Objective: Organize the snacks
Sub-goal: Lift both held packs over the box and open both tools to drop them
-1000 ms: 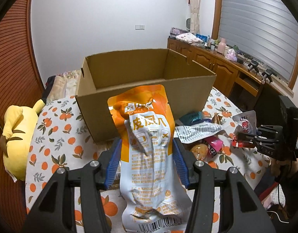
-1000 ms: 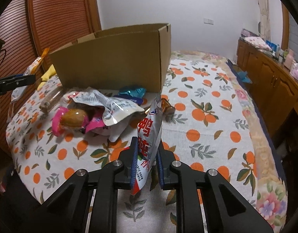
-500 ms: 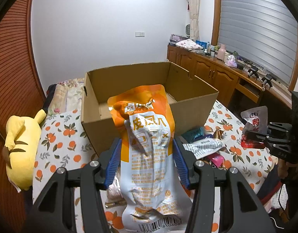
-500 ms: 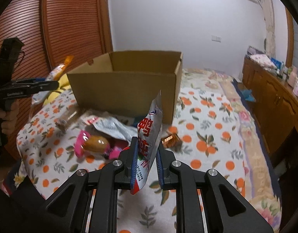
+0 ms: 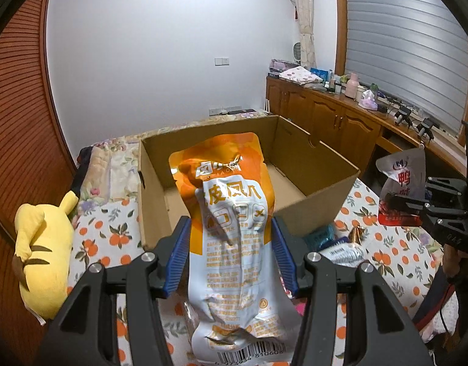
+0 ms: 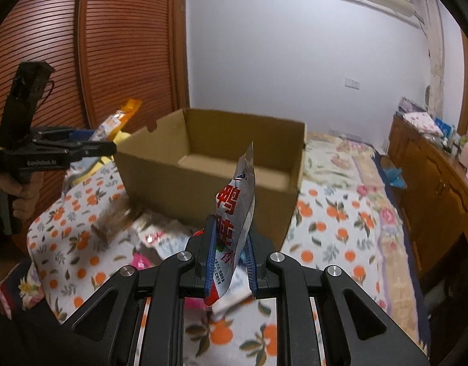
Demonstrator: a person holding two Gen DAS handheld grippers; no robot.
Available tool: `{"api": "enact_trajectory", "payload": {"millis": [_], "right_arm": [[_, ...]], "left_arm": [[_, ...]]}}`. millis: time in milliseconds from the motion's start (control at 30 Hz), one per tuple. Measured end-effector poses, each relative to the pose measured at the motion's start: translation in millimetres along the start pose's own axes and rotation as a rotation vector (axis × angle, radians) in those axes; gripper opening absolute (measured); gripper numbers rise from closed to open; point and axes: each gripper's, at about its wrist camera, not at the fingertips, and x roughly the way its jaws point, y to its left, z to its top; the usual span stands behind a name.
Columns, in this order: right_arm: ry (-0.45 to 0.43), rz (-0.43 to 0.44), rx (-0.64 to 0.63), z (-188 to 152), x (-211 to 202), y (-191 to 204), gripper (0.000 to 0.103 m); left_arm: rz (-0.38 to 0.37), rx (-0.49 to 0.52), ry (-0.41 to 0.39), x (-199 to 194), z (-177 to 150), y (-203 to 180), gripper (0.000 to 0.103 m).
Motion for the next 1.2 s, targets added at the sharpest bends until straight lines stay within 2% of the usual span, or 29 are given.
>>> {"api": "enact_trajectory", "payload": {"millis": [300,633,900,1200], "right_arm": [[-0.031,0.031,-0.022,43.9,26.2,-2.8,0.015],[-0.010,0.058,-0.050,78.9,77.7,-9.0,0.015],[0.046,0.071,-0.066,81.5,119.6,-12.8,0.016],[0.096,0.074,-0.075,75.3,140.5,-12.9,0.017]], "left_arm": [[0.012,0.012,-0.007,22.2,33.0,15.1,0.052],[0.010,0.026,0.012,59.2,68.9,31.4,0.052],[0.007,0.026,0.060,99.4,79.5,36.2,0.053],[-0.008,0.014,0.067,111.2,79.5,36.5,0.058]]}}
